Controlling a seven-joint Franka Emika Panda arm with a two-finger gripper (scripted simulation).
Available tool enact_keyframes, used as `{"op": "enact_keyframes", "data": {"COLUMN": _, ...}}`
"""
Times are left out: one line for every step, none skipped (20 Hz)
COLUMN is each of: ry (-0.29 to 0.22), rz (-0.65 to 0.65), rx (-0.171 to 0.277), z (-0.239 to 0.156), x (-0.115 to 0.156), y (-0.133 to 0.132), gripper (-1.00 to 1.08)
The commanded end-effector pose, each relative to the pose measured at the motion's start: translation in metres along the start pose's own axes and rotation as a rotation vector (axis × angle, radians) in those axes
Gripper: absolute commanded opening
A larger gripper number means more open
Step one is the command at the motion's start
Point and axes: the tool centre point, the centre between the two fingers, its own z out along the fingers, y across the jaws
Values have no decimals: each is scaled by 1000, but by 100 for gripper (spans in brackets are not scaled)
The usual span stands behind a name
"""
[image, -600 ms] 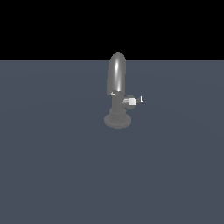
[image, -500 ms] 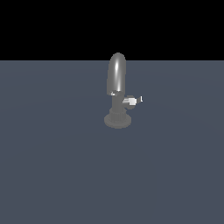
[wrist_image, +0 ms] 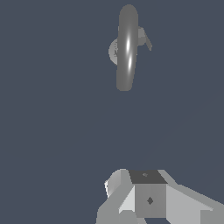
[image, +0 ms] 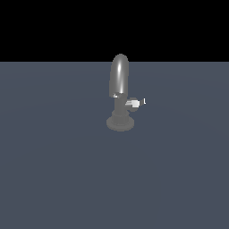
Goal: Turn on the faucet by rotating a designated handle.
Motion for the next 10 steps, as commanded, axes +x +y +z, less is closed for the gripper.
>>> {"op": "enact_keyframes", "data": {"ry": -19, "rz": 17, "rx": 8, "z": 0, "x": 6, "y": -2, "gripper": -100}}
{"op": "enact_keyframes", "data": {"ry": -28, "rz": 26, "rx": 12, "z": -1, "x": 9, "y": -3, "gripper": -100}}
{"op": "enact_keyframes", "data": {"ry": -38, "rz": 35, "rx": 16, "z": -1, "x": 13, "y": -4, "gripper": -100}}
{"op": "enact_keyframes", "data": {"ry": -49, "rz": 45, "rx": 21, "z": -1, "x": 16, "y": -4, "gripper": -100}}
{"op": "enact_keyframes", "data": {"ry": -60, "rz": 56, "rx": 26, "z": -2, "x": 20, "y": -5, "gripper": -100}}
{"op": "enact_keyframes", "data": {"ry": -73, "rz": 67, "rx": 31, "z": -2, "x": 24, "y": -6, "gripper": -100}}
{"op": "enact_keyframes", "data": {"ry": -86, "rz": 79, "rx": 36, "z": -2, "x": 29, "y": -7, "gripper": -100}}
{"op": "enact_keyframes", "data": {"ry": -100, "rz": 92, "rx": 42, "z": -2, "x": 33, "y": -8, "gripper": -100}}
{"op": "enact_keyframes", "data": {"ry": -114, "rz": 106, "rx": 49, "z": -2, "x": 38, "y": -9, "gripper": -100}}
{"op": "enact_keyframes", "data": {"ry": -129, "rz": 120, "rx": 55, "z": -2, "x": 43, "y": -10, "gripper": -100}}
